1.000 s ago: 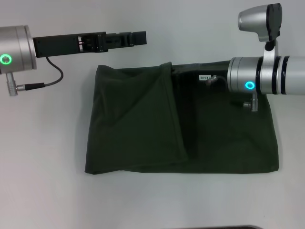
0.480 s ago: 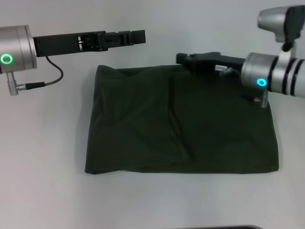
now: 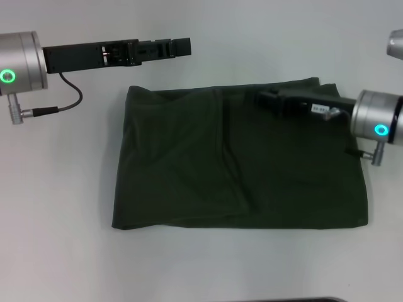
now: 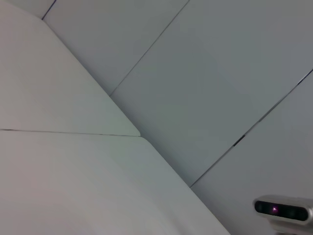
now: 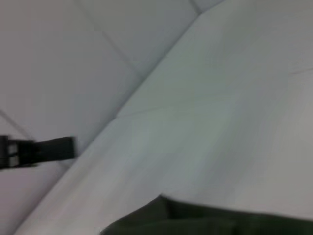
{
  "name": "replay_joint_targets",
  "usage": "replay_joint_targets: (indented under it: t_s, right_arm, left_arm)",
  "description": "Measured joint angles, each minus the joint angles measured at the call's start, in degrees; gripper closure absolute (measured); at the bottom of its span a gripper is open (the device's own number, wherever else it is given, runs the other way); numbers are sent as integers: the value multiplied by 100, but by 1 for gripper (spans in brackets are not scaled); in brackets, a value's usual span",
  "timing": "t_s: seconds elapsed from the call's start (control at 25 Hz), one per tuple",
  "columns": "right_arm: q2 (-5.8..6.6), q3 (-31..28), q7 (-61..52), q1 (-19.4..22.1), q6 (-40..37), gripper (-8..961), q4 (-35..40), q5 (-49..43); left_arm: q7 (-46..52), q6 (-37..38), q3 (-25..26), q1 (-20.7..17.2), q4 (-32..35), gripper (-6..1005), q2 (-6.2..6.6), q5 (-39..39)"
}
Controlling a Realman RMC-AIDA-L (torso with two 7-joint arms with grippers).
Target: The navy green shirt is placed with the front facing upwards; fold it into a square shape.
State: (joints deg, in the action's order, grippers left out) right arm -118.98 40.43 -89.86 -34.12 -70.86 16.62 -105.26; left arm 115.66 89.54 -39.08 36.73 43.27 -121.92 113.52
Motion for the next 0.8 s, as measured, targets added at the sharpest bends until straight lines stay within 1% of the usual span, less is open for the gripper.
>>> replay_joint_targets:
  t_s: [0.04, 0.24, 0.28, 0.4, 0.68, 0.8]
  right_arm:
    - [9, 41, -175, 7, -175, 740, 72, -97]
    - [35, 157, -1275, -44, -883, 498, 349, -635]
    - [35, 157, -1275, -44, -883, 476, 349, -635]
    - [62, 165, -1799, -41, -1137, 410, 477, -758]
    - [176, 175, -2620, 26, -1350, 257, 592, -829]
    - [203, 176, -2869, 20, -1356, 234, 608, -914]
  left_arm:
    - [-1, 1, 1, 1, 0, 311, 0, -4]
    - [-11, 5, 6, 6, 5, 311, 4, -14]
    - [-12, 12, 6, 6, 6, 311, 6, -15]
    - [-14, 45, 6, -2, 10, 311, 16, -15]
    - [-32, 61, 18, -52, 20, 311, 32, -16]
    - [-120, 64, 111, -74, 32, 312, 55, -16]
